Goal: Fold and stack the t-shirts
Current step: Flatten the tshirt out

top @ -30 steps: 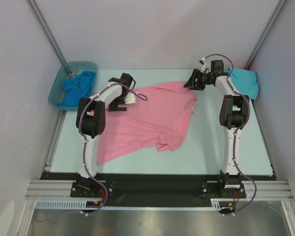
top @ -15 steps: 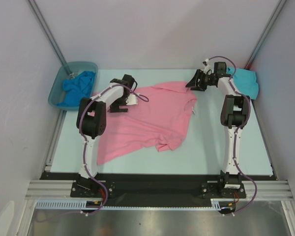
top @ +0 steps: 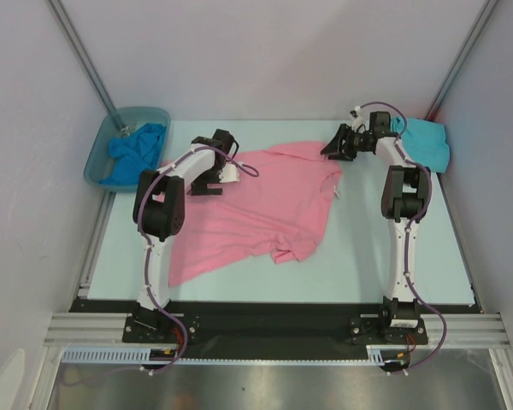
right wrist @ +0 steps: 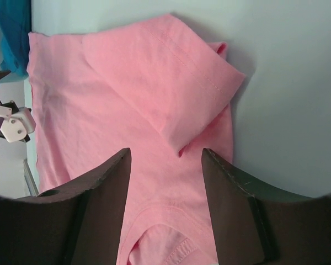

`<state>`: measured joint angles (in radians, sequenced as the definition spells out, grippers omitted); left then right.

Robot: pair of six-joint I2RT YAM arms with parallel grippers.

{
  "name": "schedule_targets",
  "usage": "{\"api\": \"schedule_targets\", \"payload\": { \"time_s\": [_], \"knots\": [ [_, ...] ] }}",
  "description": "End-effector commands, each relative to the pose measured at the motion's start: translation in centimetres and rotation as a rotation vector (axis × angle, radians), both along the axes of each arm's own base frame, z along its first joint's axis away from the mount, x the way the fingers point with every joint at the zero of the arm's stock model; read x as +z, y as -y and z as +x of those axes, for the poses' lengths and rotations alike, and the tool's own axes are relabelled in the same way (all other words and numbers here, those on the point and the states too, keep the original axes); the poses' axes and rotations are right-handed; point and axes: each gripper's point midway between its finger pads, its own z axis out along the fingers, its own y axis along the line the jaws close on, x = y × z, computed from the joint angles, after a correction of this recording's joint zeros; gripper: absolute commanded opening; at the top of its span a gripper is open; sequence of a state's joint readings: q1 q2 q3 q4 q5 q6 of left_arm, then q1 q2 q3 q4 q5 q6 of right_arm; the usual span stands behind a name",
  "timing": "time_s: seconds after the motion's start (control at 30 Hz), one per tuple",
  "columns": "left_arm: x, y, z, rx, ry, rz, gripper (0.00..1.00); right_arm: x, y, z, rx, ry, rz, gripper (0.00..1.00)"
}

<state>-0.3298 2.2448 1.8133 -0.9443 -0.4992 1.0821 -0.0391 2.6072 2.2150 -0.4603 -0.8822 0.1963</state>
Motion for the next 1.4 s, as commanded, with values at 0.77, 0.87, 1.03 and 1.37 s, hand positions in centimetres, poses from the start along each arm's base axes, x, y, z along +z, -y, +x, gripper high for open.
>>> {"api": "schedule_targets", "payload": {
  "time_s": [0.77, 0.87, 1.03, 1.37],
  "knots": [
    [2.3, 0.3, 0.6, -0.004, 0.057, -0.007, 1.0, 4.9, -5.1, 0.3, 0.133, 0.177, -0.038, 0.0],
    [2.2, 0.4, 0.6, -0.001, 0.056, -0.015, 1.0, 6.2, -5.3, -0.2, 0.163, 0.223, -0.08, 0.0],
    [2.0, 0.6, 0.5, 0.002, 0.053, -0.023, 1.0, 8.1, -5.9, -0.8, 0.202, 0.288, -0.127, 0.0],
    [2.3, 0.8, 1.1, -0.007, 0.065, -0.028, 1.0, 8.5, -6.8, -5.1, 0.402, 0.349, -0.262, 0.0]
  ]
}}
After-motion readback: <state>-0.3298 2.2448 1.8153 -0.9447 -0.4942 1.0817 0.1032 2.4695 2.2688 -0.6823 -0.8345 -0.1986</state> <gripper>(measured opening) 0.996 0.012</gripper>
